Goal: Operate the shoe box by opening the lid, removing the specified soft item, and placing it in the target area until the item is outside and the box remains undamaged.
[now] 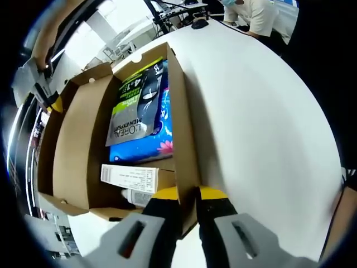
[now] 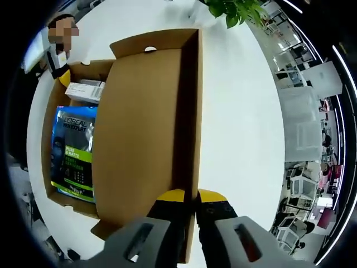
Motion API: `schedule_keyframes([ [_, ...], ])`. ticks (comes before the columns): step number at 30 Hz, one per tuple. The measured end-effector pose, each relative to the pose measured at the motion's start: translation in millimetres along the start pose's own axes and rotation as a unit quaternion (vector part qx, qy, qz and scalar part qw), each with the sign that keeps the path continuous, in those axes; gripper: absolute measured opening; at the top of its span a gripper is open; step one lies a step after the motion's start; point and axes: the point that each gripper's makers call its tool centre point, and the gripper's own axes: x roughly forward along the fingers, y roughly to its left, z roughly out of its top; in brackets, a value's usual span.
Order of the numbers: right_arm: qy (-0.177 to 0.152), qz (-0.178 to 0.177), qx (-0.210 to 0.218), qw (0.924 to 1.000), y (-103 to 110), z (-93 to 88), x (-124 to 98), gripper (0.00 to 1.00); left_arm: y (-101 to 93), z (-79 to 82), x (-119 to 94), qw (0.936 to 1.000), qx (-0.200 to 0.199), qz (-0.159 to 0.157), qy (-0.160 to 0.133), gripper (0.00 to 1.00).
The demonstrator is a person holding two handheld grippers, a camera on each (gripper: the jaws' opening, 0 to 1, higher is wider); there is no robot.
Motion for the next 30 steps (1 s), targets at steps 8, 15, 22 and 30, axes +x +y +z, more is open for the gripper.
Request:
schedule_keyframes([
  [8, -0.005, 0.032, 0.005, 0.9995, 0, -2.0, 15, 0.04, -1.8, 0.7, 1, 1.0, -0.007, -0.003, -0.001, 0.09],
  [15, -0.003, 0.05, -0.001, 0.9987, 2, -4.5, 34, 0.06, -0.9, -0.6, 1, 1.0, -0.008, -0.002, 0.006, 0.09],
  [22, -0.006, 0.066, 0.017, 0.9976, 4, -5.7, 45, 0.07, -0.9, -1.1, 1, 0.9999, -0.01, -0.002, 0.006, 0.09],
  [30, 0.004, 0.073, 0.032, 0.9968, 5, -7.7, 60, 0.09, -1.6, -2.4, 1, 0.9999, -0.009, -0.004, 0.008, 0.09],
])
